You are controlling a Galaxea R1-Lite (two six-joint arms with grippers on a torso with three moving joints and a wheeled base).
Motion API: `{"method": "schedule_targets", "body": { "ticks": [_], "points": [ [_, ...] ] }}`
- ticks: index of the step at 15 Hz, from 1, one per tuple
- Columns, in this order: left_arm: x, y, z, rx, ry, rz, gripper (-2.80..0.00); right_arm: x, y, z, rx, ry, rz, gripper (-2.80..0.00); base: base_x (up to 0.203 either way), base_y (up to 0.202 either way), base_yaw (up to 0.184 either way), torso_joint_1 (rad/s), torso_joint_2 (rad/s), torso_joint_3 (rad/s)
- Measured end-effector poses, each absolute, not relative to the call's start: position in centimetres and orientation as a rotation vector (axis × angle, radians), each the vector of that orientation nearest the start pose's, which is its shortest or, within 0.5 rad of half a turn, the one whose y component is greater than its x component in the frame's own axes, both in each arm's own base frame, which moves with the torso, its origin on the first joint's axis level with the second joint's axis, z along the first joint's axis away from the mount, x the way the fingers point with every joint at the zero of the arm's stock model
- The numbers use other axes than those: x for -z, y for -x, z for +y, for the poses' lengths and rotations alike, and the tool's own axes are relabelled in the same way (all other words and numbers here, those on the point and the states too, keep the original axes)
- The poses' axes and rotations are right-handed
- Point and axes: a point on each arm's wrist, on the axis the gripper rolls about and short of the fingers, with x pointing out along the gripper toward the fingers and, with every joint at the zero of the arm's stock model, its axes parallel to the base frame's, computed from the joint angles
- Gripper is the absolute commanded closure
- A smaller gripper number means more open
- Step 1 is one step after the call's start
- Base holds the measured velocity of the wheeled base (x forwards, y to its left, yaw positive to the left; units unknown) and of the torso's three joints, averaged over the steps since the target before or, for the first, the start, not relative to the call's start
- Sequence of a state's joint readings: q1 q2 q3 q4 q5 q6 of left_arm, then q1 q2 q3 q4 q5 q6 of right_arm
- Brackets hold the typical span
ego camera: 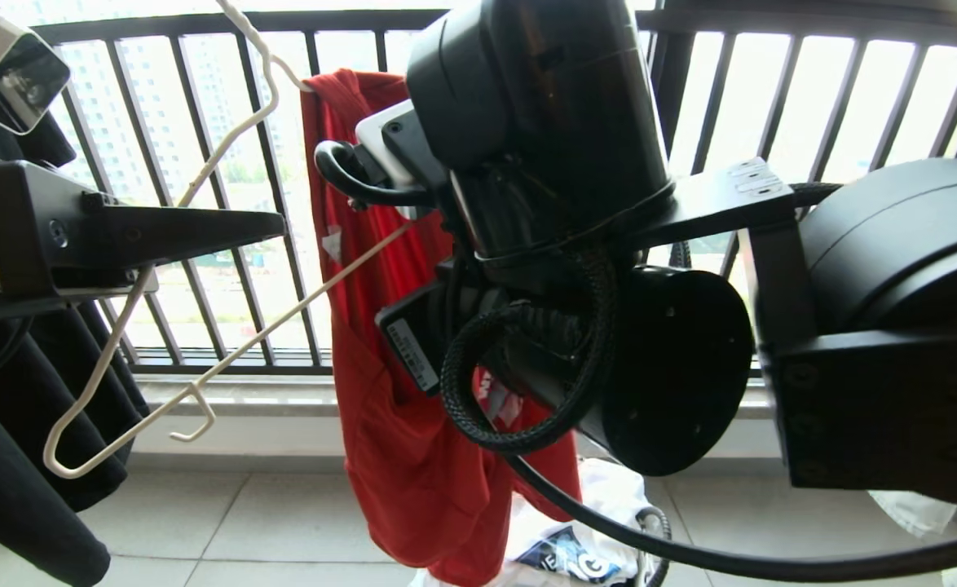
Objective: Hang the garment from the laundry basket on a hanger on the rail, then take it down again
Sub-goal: Hang the clothes on the clothes rack
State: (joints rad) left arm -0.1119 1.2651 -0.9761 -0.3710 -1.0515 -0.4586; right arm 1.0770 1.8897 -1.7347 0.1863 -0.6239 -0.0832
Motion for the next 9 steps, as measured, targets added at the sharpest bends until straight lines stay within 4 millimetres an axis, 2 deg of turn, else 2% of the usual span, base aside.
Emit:
{"method": "schedule_targets", "body": {
  "ticks": [2,3,9],
  "points": [
    [-31.5,-18.6,-4.0,1.157,0.367,0.188,0.0,-29.6,-19.5,32.7,-0.42,0.327,0.188,-2.8,0.0,0.0,0.0,0.0,0.0,0.0],
    [-31.5,-18.6,-4.0,1.154,0.368,0.189,0.0,-29.7,-20.1,32.9,-0.399,0.322,0.182,0.0,0.0,0.0,0.0,0.0,0.0,0.0],
    [-31.5,-18.6,-3.8,1.144,0.367,0.184,0.0,-29.7,-22.3,32.7,-0.343,0.323,0.173,0.0,0.0,0.0,0.0,0.0,0.0,0.0]
  ]
}}
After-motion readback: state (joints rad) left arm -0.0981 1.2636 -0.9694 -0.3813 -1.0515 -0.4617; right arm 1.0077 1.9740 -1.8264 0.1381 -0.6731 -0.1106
